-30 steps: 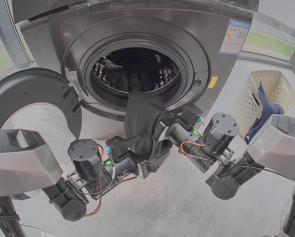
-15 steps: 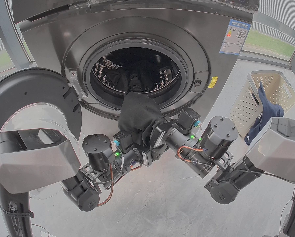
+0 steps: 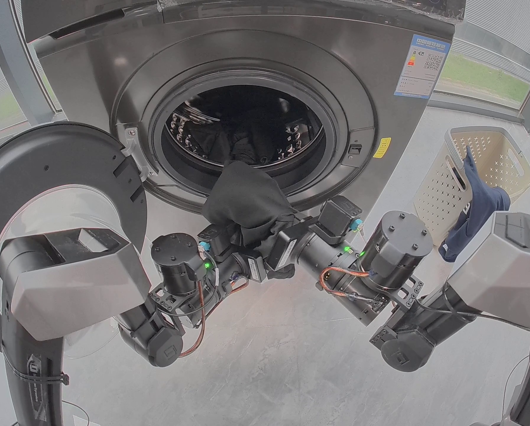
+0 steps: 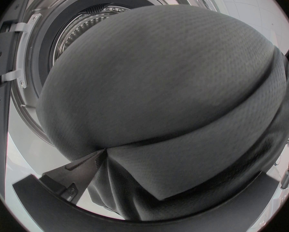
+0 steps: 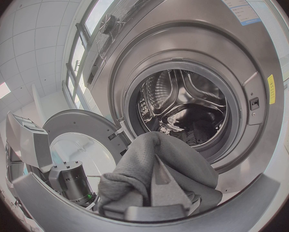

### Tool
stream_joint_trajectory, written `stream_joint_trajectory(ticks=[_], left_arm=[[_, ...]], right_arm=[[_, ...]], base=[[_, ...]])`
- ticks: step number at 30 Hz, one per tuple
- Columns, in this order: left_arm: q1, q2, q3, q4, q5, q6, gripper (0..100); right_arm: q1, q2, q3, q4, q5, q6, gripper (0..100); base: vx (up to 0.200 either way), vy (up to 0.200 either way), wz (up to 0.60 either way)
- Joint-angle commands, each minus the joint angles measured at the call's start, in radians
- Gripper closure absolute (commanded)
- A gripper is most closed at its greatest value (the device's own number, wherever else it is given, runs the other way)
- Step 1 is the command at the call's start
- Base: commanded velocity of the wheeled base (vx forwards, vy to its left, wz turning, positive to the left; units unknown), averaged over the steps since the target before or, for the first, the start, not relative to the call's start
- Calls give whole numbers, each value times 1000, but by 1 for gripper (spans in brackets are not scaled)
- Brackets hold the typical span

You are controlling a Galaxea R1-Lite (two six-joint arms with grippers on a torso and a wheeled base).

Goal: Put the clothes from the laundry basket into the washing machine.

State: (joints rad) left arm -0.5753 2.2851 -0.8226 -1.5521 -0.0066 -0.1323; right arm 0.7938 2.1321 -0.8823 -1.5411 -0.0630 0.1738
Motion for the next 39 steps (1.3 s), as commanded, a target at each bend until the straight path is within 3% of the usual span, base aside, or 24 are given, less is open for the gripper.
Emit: stream_joint_trajectory(ticks=[1, 3, 4, 14, 17, 22, 35, 36, 39], left_arm=[[15, 20, -15, 0, 0, 0, 0], [18, 28, -26, 0, 2, 0, 0], [20, 33, -43, 0, 13, 0, 100], [40, 25, -72, 0, 51, -16, 100], [49, -7, -64, -2, 57, -20, 100], [49, -88, -35, 0, 56, -21, 100], [37, -182, 29, 0, 53, -29, 100], [37, -184, 29, 0, 53, -29, 100], [38, -196, 34, 0, 54, -30, 100]], right_arm=[[1, -6, 0, -1, 0, 1, 100], [1, -6, 2, -1, 0, 1, 100], [1, -6, 6, -1, 0, 1, 100], [-22, -47, 42, -1, -3, 9, 100], [-62, -47, 59, -1, -41, 15, 100], [-99, -35, 74, 1, -47, 23, 100], [-85, -1, 74, -2, -49, 23, 100], [-84, -4, 75, -2, -44, 24, 0], [-84, -43, 117, -1, -28, 26, 0]], base=[[0, 0, 0], [0, 0, 0], [0, 0, 0], [0, 0, 0], [0, 0, 0], [0, 0, 0], [0, 0, 0], [0, 0, 0], [0, 0, 0]])
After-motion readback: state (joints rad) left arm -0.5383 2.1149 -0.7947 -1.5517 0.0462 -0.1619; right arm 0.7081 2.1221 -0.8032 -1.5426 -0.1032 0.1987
